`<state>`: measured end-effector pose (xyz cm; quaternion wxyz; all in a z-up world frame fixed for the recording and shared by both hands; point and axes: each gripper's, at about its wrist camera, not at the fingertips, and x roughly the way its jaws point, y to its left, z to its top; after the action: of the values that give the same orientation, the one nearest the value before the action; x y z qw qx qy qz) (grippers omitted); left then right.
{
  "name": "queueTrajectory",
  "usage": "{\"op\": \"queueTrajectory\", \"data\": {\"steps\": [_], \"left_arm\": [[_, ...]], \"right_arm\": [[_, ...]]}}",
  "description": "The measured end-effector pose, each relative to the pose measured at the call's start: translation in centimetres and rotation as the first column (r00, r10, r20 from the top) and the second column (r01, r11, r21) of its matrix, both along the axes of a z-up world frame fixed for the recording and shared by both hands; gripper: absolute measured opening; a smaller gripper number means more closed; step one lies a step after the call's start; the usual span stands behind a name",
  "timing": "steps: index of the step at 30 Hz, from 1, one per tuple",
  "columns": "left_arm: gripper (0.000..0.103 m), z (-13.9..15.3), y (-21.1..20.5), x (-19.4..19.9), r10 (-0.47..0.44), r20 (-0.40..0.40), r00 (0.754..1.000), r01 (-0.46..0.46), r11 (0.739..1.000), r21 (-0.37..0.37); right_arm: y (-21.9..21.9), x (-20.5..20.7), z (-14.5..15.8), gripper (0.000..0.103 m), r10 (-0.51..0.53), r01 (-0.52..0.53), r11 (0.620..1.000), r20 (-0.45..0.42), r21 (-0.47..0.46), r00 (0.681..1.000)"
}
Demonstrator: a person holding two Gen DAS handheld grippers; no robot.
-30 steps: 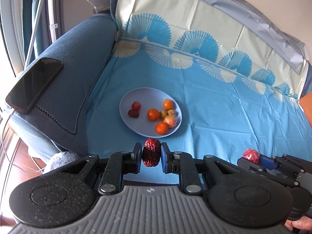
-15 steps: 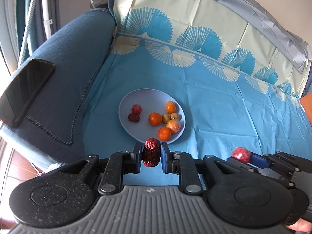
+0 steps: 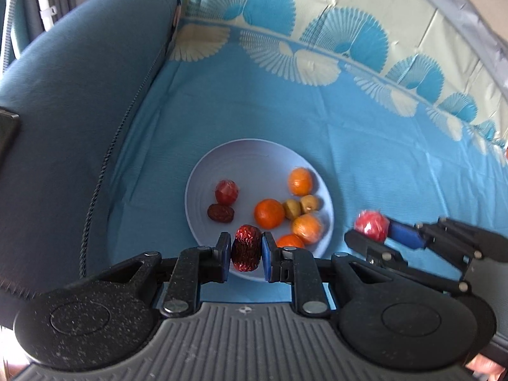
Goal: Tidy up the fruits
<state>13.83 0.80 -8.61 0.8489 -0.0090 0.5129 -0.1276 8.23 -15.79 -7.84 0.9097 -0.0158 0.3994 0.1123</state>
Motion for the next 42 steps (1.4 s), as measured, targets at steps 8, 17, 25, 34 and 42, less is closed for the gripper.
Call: {"op": "queueTrajectory", "data": {"steps": [8,17,25,34,42], "left_arm": [[0.022,-4.5,-0.8,4.4,-0.027,-0.046,0.999,0.030,0.998,0.050],[0.103,-2.1,0.4,3.8,0.030,0.102,0.994,-0.038,0.997,0.073],[0.103,1.1,1.7,-2.2,0.065,0.055,0.996,-0.071,0.992,0.105],[0.103,4.9,1.2,-9.2,0.072,0.115,0.991,-0.092,0.981,0.173],[0.103,6.3,1.5,-12.8,0.089,0.147,0.985,-0.113,0.980,0.163]], "right_arm": [[0.1,5.2,-4.5,0.030,0.062,-0.064,0.997,-0.032,-0.051,0.998],[0.5,6.9,-4.8,0.087,0.132,-0.129,0.985,0.012,-0.112,0.991],[-0.2,-0.1,-0.8,0.096,0.041,-0.043,0.996,-0.030,-0.072,0.999],[0.4,-7.5,3.2,0.102,-0.086,0.086,0.995,-0.004,-0.042,0.996],[0.2,-11.4,5.0,0.102,-0.134,0.134,0.991,0.024,-0.026,0.991]]}}
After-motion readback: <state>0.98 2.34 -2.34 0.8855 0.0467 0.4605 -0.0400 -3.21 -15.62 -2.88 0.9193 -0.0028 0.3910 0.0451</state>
